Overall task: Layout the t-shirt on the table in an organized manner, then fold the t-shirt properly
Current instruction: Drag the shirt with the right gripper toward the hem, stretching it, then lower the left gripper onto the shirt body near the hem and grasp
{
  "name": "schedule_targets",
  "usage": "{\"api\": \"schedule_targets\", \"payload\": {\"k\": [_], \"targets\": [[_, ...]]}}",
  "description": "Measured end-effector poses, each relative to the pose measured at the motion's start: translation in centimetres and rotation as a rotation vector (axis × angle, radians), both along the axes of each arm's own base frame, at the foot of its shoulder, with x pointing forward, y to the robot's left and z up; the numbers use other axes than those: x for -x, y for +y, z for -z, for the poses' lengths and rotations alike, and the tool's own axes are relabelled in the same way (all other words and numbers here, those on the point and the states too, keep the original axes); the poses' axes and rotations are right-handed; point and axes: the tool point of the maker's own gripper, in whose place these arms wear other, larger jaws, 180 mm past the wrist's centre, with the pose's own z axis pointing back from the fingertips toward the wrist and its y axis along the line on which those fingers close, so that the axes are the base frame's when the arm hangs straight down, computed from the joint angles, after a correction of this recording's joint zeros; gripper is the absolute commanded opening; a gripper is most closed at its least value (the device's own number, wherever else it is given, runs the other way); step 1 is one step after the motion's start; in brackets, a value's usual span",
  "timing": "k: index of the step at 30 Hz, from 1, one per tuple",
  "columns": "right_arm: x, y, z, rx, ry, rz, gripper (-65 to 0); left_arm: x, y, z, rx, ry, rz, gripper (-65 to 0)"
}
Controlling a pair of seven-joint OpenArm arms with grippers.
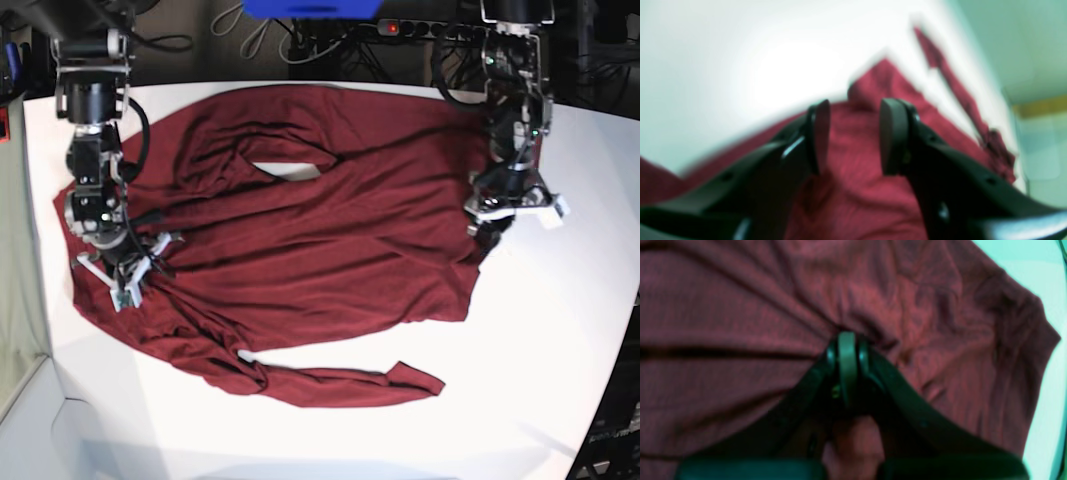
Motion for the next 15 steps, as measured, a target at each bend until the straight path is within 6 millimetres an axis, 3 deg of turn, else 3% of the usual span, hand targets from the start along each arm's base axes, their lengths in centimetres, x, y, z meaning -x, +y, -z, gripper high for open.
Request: {"api": "schedule_targets", "payload": {"k": [3,8,13,15], "targets": [[0.2,1.3,-1.3,0.015,-0.026,-0.024,-65.0,0.5,0.0,1.8,0.0,0.04,-0.005,-40.7],[-2.9,5.4,-5.3,-0.044,-0.151,-0.07,-65.0,1.1,0.6,2.2,-0.007,0.049,-0.011,-40.7],[-3.8,9.4,-5.3,-0.039,-0.142,-0.172,-65.0,1.6,0.7,1.5,-0.018,0.048,0.003,-40.7],[-3.6,11.1,-4.9,-0.038,-0.129,-0.215,-65.0,0.8,0.9,0.1,-0.035,0.017,0.02,-40.5]]}}
